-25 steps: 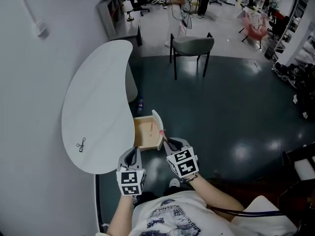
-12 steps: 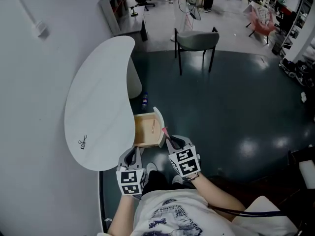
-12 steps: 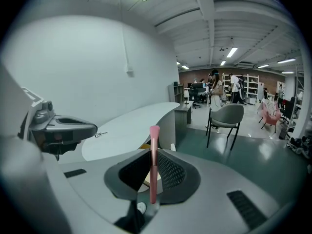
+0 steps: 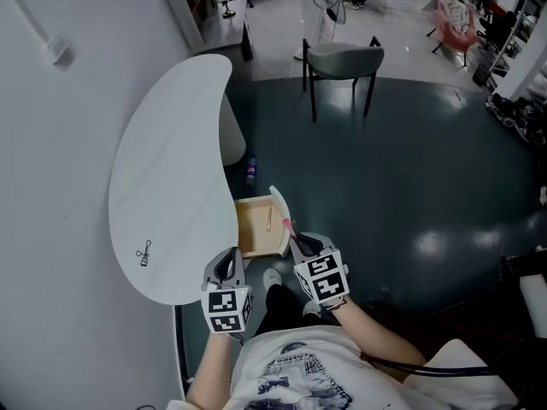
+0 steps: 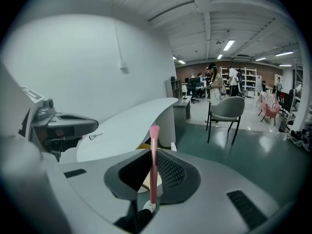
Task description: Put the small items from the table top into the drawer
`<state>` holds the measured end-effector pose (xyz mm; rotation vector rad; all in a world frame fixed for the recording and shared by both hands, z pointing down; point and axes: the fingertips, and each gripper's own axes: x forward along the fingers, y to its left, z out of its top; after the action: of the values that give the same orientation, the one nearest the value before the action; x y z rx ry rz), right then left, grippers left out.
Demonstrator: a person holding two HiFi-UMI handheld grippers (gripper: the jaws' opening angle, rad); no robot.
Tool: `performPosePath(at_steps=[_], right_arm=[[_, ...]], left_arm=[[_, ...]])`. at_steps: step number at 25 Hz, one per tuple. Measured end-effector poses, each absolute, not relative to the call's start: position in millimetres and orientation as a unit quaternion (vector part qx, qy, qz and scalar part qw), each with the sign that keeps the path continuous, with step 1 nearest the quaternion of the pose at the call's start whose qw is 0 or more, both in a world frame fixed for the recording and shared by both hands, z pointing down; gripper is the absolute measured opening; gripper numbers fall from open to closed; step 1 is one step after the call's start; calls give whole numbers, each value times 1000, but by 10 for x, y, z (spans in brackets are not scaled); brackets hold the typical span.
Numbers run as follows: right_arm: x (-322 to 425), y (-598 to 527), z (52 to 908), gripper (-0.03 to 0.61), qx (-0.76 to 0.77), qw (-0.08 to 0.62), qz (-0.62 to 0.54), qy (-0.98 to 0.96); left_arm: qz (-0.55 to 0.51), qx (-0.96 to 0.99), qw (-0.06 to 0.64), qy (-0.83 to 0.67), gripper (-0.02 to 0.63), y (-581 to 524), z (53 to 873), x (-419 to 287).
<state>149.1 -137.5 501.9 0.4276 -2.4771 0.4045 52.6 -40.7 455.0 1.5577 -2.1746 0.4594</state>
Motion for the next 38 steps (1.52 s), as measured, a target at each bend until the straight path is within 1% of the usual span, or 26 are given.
performPosePath(at_steps=[12, 17, 32, 38], right_arm=[[699, -1698, 5119, 60, 178, 311, 158, -920], [536, -1742, 5244, 60, 190, 329, 169, -910], [95, -1857, 6092, 60, 221, 372, 214, -876], [0, -1855, 6500, 60, 217, 389, 229, -866]], left_arm=[[167, 585, 215, -764, 20, -845, 4562, -288], [166, 601, 226, -748, 20, -1006, 4666, -509], [164, 615, 282, -718, 20, -1246, 5527, -1018], [169, 612, 289, -717, 20, -1381, 5829, -1110]])
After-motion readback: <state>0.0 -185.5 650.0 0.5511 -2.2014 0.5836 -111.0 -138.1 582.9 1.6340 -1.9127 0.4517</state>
